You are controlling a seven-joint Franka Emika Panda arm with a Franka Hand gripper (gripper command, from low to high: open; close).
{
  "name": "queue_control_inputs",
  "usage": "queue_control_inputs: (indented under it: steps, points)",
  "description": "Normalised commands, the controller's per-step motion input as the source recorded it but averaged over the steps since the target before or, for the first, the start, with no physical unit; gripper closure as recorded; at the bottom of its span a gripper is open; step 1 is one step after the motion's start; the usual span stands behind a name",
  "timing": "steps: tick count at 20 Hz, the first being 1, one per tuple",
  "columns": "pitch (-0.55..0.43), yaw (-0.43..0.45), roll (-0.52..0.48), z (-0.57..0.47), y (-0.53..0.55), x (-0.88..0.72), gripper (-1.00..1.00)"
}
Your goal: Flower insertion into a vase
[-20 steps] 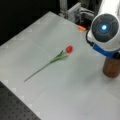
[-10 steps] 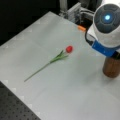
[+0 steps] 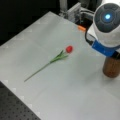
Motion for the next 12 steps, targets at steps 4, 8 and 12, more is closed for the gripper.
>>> queue_control_inputs:
  steps: [4,8,12]
  points:
    - [-0.218,-0.009,-0.047,-0.03,-0.13,-0.2,-1.0]
    - [-0.925,0.024,0.064,-0.04,0.0,-0.1,-1.0]
    - [-0.755,-0.041,0.119,-0.13,0.15,-0.18,-1.0]
